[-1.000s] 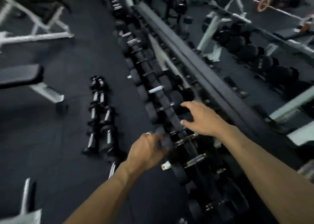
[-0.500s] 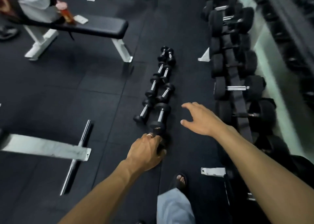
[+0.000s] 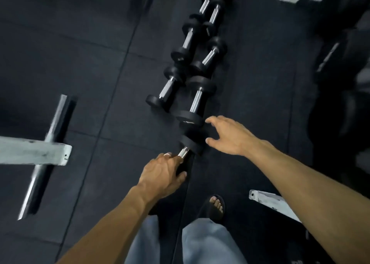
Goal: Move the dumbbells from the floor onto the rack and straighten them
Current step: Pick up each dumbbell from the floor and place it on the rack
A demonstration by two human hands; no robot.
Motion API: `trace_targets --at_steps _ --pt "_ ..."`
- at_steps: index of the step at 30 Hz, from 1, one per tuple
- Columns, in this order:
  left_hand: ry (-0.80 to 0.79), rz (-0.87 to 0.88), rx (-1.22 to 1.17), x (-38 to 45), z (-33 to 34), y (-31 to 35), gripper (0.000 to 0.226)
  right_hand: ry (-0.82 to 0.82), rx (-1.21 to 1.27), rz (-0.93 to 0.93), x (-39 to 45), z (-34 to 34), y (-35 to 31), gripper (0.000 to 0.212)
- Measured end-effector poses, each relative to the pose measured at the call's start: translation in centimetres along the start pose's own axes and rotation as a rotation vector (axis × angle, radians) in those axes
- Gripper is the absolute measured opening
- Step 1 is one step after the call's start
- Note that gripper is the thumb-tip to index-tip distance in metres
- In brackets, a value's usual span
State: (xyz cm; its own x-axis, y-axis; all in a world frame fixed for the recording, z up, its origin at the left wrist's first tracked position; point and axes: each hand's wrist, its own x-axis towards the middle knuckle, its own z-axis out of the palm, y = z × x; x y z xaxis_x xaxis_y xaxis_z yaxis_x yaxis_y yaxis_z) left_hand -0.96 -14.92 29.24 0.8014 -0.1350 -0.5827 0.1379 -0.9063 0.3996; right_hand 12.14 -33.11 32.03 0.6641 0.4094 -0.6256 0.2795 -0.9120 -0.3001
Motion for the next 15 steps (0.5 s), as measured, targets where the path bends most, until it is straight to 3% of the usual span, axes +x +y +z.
trace_targets --at_steps 8,15 --pt "-0.117 -0.080 -0.054 12.0 16.0 -11.5 0.049 -0.118 0.109 0.105 13.5 17.2 5.4 0.081" --pt "-0.240 -0.157 -0.273 16.5 21.2 -14.5 0.057 0.005 0.352 0.123 16.0 23.9 6.9 0.074"
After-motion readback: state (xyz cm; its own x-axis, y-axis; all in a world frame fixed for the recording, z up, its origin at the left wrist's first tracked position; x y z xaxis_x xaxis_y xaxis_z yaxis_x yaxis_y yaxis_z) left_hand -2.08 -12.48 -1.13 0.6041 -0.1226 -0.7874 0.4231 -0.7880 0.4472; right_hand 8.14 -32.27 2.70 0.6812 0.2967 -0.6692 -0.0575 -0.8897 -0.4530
